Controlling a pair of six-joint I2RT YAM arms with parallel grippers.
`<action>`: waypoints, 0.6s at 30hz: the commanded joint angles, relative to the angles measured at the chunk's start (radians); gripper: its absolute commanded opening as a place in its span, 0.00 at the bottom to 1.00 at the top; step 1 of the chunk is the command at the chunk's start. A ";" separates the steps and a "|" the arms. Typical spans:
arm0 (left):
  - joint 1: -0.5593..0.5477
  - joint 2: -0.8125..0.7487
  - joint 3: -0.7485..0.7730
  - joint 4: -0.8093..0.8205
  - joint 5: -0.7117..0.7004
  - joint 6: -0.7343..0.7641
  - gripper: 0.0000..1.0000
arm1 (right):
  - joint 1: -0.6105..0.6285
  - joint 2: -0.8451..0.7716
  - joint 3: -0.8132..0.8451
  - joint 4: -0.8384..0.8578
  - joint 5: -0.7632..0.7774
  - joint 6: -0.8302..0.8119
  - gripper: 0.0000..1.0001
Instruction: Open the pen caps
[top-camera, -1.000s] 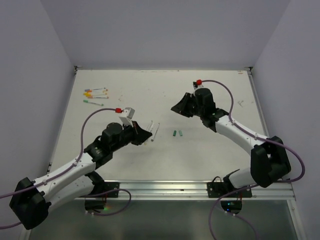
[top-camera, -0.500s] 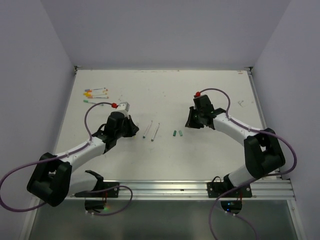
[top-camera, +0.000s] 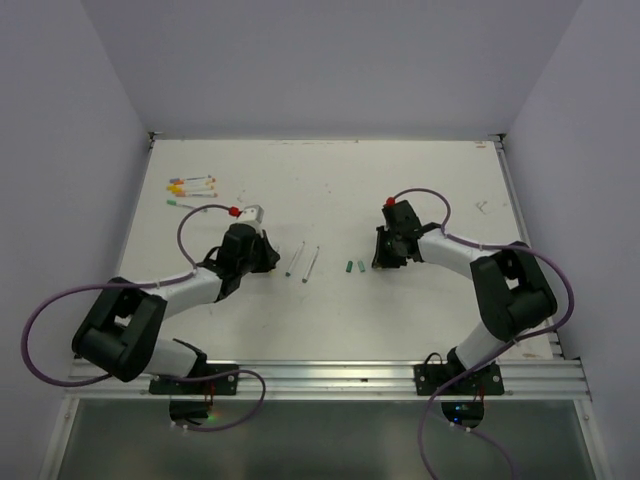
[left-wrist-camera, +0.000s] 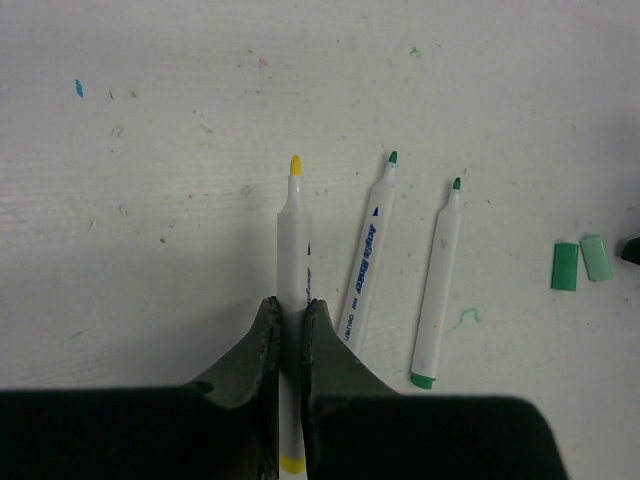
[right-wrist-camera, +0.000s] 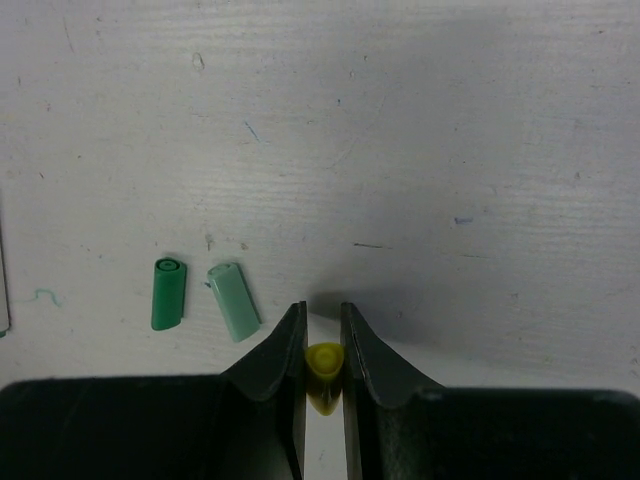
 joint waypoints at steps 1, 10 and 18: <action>0.008 0.057 -0.005 0.115 0.000 -0.031 0.00 | -0.002 0.014 -0.004 0.050 0.008 -0.021 0.08; 0.008 0.148 -0.019 0.189 0.067 -0.074 0.00 | -0.001 0.031 0.002 0.069 0.005 -0.029 0.30; 0.008 0.157 -0.036 0.178 0.046 -0.096 0.17 | -0.001 0.031 0.001 0.072 -0.003 -0.034 0.34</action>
